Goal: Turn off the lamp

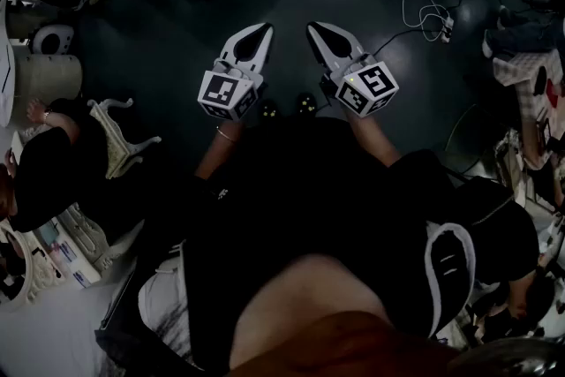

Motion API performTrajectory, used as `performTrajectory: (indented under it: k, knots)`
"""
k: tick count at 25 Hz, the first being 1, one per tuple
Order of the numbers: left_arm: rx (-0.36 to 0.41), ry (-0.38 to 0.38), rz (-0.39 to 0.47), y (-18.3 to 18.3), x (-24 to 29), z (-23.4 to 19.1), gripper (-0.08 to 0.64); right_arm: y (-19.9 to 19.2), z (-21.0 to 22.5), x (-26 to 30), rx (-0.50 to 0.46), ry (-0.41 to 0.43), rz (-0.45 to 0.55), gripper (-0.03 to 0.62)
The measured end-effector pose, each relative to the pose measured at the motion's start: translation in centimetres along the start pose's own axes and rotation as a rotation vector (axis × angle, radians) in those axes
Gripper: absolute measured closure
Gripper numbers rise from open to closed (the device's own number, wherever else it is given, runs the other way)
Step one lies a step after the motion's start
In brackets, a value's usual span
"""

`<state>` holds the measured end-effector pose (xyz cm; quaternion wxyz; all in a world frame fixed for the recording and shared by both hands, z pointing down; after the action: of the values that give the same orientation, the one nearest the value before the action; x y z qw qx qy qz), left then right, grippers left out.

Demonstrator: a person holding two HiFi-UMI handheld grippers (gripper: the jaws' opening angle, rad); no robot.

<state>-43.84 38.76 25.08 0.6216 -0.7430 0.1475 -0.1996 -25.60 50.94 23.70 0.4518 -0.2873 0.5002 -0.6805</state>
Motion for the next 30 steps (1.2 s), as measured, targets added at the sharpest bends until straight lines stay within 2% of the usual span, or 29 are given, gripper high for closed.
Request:
performTrajectory:
  k: [5,11,22,30]
  knots:
    - [-0.024,-0.012,-0.009,0.4,0.2,0.5,0.552,0.2,0.1,-0.2,-0.007,-0.001,0.001,0.592]
    - [-0.009,-0.019,-0.001,0.8,1.2,1.6,0.552,0.6,1.2,-1.1,-0.007,-0.004,0.008,0.592]
    - [0.016,0.036,0.010,0.9,2.6,5.0,0.552,1.3,3.7,-5.1,0.010,0.028,0.060,0.592]
    - [-0.004,0.069,-0.007,-0.1,2.7,5.9,0.552,1.7,4.7,-6.1,0.014,0.056,0.069,0.592]
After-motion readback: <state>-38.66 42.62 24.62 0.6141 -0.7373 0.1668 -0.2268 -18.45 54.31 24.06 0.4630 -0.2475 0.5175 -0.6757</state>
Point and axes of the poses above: the fingertips, and each gripper's own axes: x forward along the fingers, z to its right, y out of its top, the point moved 10 cm from there along -x, backward along the fingers, and after that the axes turned 12 degrees about y, right-handed, at the moved point
